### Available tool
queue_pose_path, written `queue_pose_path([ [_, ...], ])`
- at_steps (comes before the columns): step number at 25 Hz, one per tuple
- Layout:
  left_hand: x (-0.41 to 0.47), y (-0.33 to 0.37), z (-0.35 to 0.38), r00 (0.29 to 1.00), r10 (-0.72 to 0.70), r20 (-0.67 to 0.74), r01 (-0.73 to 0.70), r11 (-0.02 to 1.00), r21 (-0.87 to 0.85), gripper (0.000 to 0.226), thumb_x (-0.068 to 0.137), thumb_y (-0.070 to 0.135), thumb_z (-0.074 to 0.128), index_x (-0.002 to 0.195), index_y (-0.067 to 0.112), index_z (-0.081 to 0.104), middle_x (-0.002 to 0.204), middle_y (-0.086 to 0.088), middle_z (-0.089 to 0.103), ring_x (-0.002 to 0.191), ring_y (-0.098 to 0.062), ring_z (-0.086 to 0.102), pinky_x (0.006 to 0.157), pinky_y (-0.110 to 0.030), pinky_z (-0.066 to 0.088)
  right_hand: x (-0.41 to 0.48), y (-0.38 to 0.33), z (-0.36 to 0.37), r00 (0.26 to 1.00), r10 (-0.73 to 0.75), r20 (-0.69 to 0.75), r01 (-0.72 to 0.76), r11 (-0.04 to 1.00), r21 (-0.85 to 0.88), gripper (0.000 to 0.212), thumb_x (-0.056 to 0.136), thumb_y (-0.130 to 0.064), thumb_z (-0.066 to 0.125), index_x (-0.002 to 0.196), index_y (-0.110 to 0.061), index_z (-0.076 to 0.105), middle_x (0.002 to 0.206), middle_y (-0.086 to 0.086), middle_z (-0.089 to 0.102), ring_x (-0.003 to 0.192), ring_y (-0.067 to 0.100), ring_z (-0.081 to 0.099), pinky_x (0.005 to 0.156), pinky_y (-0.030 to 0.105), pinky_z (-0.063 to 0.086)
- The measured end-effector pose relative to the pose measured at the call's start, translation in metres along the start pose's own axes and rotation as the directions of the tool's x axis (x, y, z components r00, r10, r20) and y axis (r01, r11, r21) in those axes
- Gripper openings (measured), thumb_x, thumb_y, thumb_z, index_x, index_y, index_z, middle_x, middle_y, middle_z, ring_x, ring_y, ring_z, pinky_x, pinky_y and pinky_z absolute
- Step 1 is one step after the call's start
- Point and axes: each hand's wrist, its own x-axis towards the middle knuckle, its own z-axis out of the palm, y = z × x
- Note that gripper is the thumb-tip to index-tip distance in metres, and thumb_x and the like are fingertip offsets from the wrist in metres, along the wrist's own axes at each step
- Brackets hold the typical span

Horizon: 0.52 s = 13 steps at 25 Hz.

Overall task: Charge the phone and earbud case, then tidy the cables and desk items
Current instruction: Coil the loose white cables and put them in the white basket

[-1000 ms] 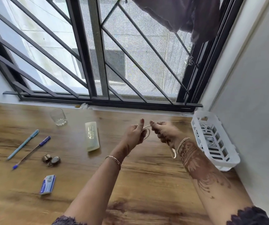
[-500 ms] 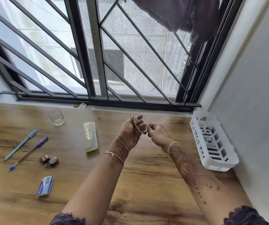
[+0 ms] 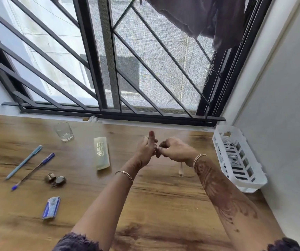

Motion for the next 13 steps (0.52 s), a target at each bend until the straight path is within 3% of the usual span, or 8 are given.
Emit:
queue_pose_path([
  [2,-0.004,0.001,0.000,0.997,0.007,0.075,-0.013,0.996,0.084,0.075,0.078,0.083,0.015,0.053,0.024,0.054,0.046,0.007,0.045,0.043,-0.013,0.039,0.048,-0.023,0.033,0.003,0.003,-0.004,0.998,-0.027,-0.056,0.030,0.999,0.044,0.023,0.090,-0.031,0.059,0.075,-0.017,0.069,0.067,-0.007,0.063,0.059,-0.002,0.054,0.056,0.011,0.042],
  [4,-0.011,0.008,0.001,0.995,-0.035,0.091,0.031,0.998,0.049,0.081,0.080,0.080,0.011,0.051,0.019,0.055,0.042,0.007,0.042,0.037,-0.009,0.035,0.043,-0.018,0.028,0.009,0.010,-0.006,0.989,-0.031,-0.145,0.041,0.997,0.066,0.026,0.083,-0.039,0.066,0.072,-0.017,0.069,0.071,-0.001,0.068,0.066,0.008,0.058,0.062,0.027,0.049],
  [5,-0.014,0.012,0.001,0.994,-0.047,0.096,0.045,0.999,0.023,0.083,0.081,0.078,0.011,0.052,0.016,0.057,0.041,0.006,0.042,0.035,-0.008,0.034,0.041,-0.016,0.027,0.009,0.011,-0.007,0.984,-0.031,-0.175,0.048,0.995,0.090,0.024,0.082,-0.039,0.069,0.070,-0.018,0.069,0.069,-0.003,0.068,0.065,0.008,0.057,0.062,0.028,0.047],
  [8,-0.019,0.020,-0.003,0.981,-0.134,0.141,0.147,0.986,-0.082,0.080,0.085,0.073,0.009,0.052,0.015,0.054,0.046,0.003,0.044,0.038,-0.007,0.031,0.038,-0.014,0.024,0.004,0.008,-0.007,0.975,-0.098,-0.201,0.140,0.969,0.206,0.019,0.082,-0.034,0.072,0.076,-0.016,0.070,0.065,-0.006,0.063,0.059,0.003,0.051,0.056,0.022,0.040],
  [11,-0.022,0.022,-0.010,0.946,-0.229,0.229,0.284,0.928,-0.243,0.077,0.087,0.072,0.010,0.051,0.016,0.049,0.044,0.005,0.040,0.036,-0.005,0.025,0.036,-0.015,0.018,-0.004,0.003,-0.006,0.970,-0.173,-0.172,0.208,0.954,0.215,0.016,0.090,-0.023,0.065,0.091,-0.008,0.071,0.066,-0.010,0.061,0.048,-0.007,0.050,0.047,0.008,0.036],
  [13,-0.021,0.022,-0.017,0.929,-0.258,0.266,0.341,0.877,-0.339,0.078,0.088,0.071,0.013,0.047,0.016,0.048,0.039,0.006,0.031,0.032,-0.005,0.020,0.034,-0.014,0.014,-0.001,0.005,-0.003,0.962,-0.182,-0.201,0.220,0.958,0.185,0.014,0.093,-0.020,0.060,0.096,-0.013,0.072,0.070,-0.011,0.061,0.051,-0.004,0.049,0.048,0.011,0.039],
])
